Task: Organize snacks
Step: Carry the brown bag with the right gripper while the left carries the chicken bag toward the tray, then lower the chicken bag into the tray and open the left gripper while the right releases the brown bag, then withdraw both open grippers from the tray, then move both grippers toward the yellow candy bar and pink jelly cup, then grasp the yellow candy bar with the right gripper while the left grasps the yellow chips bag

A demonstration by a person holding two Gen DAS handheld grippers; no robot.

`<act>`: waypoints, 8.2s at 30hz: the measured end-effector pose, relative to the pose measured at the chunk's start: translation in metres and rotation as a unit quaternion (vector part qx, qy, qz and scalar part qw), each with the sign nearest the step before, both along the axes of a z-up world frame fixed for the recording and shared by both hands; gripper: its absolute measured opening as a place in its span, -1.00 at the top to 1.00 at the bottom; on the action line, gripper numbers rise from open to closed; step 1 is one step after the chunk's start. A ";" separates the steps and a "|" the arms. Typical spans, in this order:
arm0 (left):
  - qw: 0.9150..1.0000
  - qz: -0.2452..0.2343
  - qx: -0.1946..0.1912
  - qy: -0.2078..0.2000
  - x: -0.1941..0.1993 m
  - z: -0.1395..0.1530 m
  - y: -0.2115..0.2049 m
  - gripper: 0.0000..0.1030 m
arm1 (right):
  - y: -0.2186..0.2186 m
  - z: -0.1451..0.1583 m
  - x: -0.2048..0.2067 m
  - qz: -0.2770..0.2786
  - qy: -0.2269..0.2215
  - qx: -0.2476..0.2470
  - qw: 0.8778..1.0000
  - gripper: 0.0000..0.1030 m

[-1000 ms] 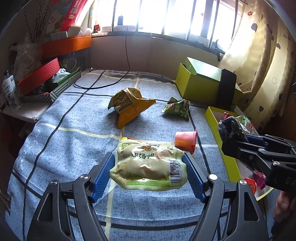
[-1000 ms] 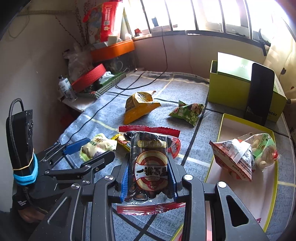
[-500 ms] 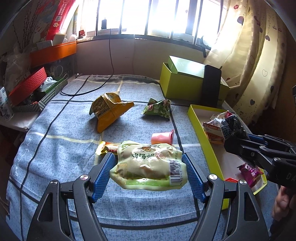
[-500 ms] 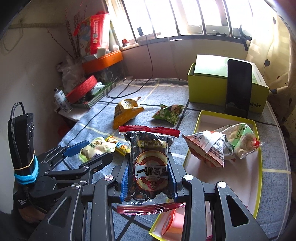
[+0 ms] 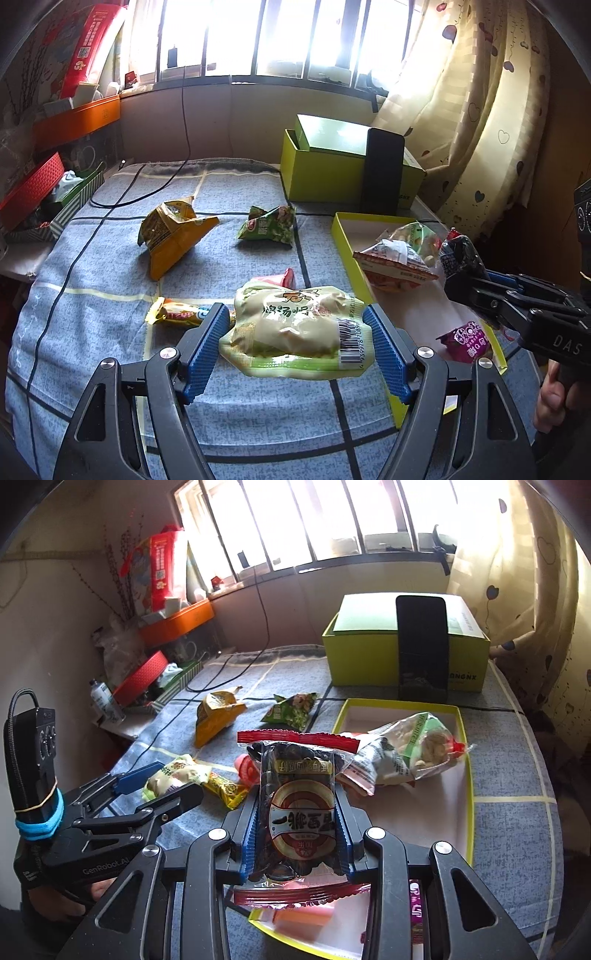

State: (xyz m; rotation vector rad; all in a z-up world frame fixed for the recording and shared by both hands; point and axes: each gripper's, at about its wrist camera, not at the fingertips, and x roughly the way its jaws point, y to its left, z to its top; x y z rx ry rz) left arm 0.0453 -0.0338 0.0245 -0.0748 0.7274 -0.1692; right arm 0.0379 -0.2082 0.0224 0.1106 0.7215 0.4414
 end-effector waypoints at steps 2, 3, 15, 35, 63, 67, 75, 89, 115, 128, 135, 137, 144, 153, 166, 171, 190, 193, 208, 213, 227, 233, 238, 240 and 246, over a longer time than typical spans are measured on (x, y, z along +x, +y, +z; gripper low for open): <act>1.000 -0.009 0.000 -0.001 0.001 0.001 -0.008 -0.46 | -0.013 -0.001 -0.001 -0.015 0.001 0.003 1.000 0.36; 1.000 -0.013 0.000 -0.001 0.001 0.002 -0.011 -0.46 | -0.019 -0.001 -0.002 -0.022 0.001 0.004 1.000 0.36; 0.997 -0.078 0.003 0.005 0.008 -0.002 -0.061 -0.46 | -0.066 -0.018 -0.003 -0.067 0.020 0.010 0.998 0.36; 0.989 -0.142 0.023 0.038 0.033 -0.027 -0.100 -0.46 | -0.071 -0.041 0.013 -0.073 0.056 -0.002 0.996 0.35; 0.984 -0.172 0.002 0.050 0.055 -0.039 -0.105 -0.48 | -0.073 -0.038 0.016 -0.070 0.047 -0.032 0.996 0.33; 0.983 -0.173 0.023 0.059 0.055 -0.045 -0.110 -0.55 | -0.072 -0.043 0.014 -0.066 0.055 -0.036 0.996 0.33; 0.985 -0.164 0.027 0.050 0.045 -0.038 -0.100 -0.55 | -0.069 -0.045 0.009 -0.056 0.061 -0.040 0.996 0.34; 0.984 -0.131 0.098 0.069 0.039 -0.046 -0.093 -0.55 | -0.047 -0.063 0.010 -0.036 0.079 -0.104 0.991 0.42; 0.996 -0.071 0.018 0.043 0.039 -0.027 -0.037 -0.55 | -0.022 -0.040 0.013 0.002 0.073 -0.077 0.994 0.60; 0.998 -0.048 -0.004 0.047 0.031 -0.032 -0.011 -0.55 | 0.017 -0.063 0.054 0.014 0.083 -0.146 0.986 0.60; 0.998 -0.039 -0.016 0.042 0.026 -0.031 0.002 -0.55 | 0.015 -0.057 0.076 0.000 0.076 -0.135 0.988 0.60; 0.998 -0.033 -0.020 0.039 0.024 -0.031 0.008 -0.55 | 0.014 -0.051 0.070 0.004 0.068 -0.120 0.990 0.59; 0.999 -0.002 -0.030 0.046 0.019 -0.035 0.032 -0.55 | 0.010 -0.036 0.038 0.007 0.043 -0.095 0.994 0.44; 0.997 0.027 -0.039 0.055 0.005 -0.042 0.060 -0.55 | 0.012 -0.025 0.016 0.013 0.028 -0.072 0.997 0.37; 0.996 0.052 -0.050 0.058 -0.001 -0.044 0.081 -0.55 | 0.038 -0.021 0.008 0.048 0.022 -0.068 0.996 0.29; 0.995 0.062 -0.056 0.060 -0.001 -0.045 0.087 -0.55 | 0.054 -0.018 0.009 0.070 0.014 -0.075 0.995 0.28; 0.991 0.103 -0.072 0.049 -0.007 -0.042 0.128 -0.55 | 0.161 -0.045 0.048 0.201 0.037 -0.152 0.967 0.28; 0.990 0.106 -0.076 0.045 -0.009 -0.041 0.134 -0.55 | 0.175 -0.051 0.058 0.212 0.049 -0.161 0.963 0.28; 0.991 0.103 -0.084 0.029 -0.012 -0.033 0.141 -0.55 | 0.203 -0.077 0.068 0.249 0.087 -0.193 0.945 0.30; 0.991 0.104 -0.083 0.027 -0.011 -0.031 0.141 -0.55 | 0.208 -0.080 0.070 0.239 0.083 -0.197 0.947 0.62; 0.986 0.123 -0.102 0.037 0.010 -0.030 0.150 -0.55 | 0.164 -0.038 0.046 0.189 0.029 -0.136 0.972 0.63; 0.985 0.114 -0.118 0.047 0.038 -0.030 0.146 -0.55 | 0.138 -0.025 0.042 0.159 0.020 -0.120 0.980 0.63; 0.983 0.114 -0.137 0.051 0.068 -0.028 0.144 -0.55 | 0.115 -0.016 0.044 0.133 0.014 -0.107 0.985 0.63; 0.981 0.120 -0.145 0.049 0.080 -0.028 0.144 -0.55 | 0.108 -0.013 0.046 0.124 0.012 -0.104 0.987 0.62; 0.971 0.151 -0.178 0.047 0.111 -0.036 0.153 -0.55 | 0.093 -0.005 0.046 0.105 0.002 -0.097 0.990 0.62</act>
